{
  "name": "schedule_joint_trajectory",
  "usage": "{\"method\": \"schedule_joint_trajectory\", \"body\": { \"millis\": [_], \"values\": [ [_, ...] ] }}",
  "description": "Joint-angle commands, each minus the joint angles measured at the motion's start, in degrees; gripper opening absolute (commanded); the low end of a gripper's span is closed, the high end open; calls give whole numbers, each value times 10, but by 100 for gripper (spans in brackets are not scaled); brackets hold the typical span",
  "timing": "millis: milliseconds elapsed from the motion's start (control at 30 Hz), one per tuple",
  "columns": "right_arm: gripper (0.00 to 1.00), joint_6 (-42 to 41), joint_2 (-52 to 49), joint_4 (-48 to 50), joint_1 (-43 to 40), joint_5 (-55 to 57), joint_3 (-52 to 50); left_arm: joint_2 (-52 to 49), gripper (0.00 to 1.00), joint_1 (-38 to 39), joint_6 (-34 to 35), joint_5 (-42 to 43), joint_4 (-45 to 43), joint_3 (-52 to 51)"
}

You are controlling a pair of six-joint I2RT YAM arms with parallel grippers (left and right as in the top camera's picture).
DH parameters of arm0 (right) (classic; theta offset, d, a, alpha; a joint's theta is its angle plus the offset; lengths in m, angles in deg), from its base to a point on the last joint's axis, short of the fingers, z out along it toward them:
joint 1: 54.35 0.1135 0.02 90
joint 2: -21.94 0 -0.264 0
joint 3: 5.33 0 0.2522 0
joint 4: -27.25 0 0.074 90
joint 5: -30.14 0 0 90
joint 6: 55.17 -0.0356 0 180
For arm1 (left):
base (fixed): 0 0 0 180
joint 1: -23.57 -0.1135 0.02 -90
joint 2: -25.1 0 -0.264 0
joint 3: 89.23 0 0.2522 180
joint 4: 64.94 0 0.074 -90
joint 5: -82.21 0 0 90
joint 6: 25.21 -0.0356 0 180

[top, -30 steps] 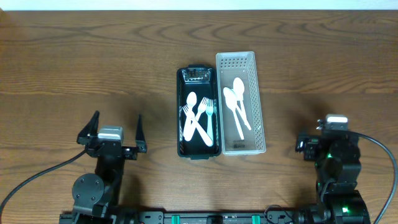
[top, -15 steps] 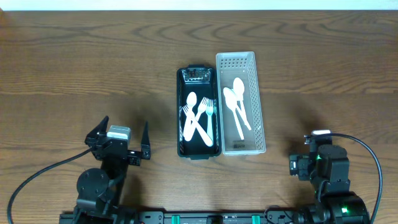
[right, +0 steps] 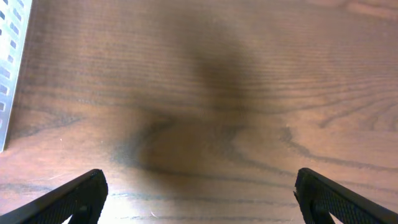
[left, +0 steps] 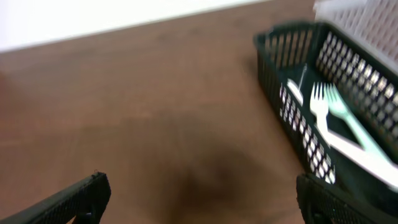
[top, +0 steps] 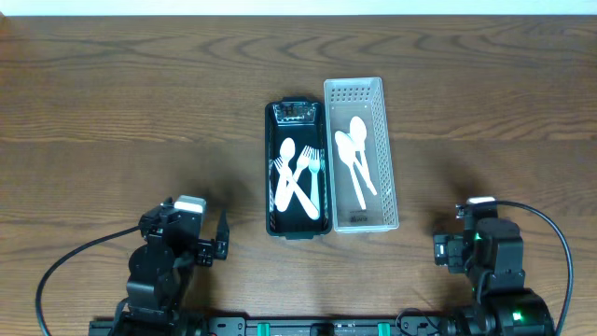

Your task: Pack container

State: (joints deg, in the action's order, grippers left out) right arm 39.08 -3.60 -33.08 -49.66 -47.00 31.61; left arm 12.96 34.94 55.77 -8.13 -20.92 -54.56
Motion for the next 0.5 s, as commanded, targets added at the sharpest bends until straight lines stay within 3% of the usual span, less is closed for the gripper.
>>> {"method": "schedule_joint_trajectory", "body": {
  "millis": [0,267,467],
  "values": [
    [99,5,50,0,7,2,5,3,98,2,3,3,31,-1],
    [99,-7,247,-17,6,-47,3,3,98,2,3,3,138,-1],
    [99,1,251,213,15,-63,-59,3,98,2,3,3,183,-1]
  ]
}}
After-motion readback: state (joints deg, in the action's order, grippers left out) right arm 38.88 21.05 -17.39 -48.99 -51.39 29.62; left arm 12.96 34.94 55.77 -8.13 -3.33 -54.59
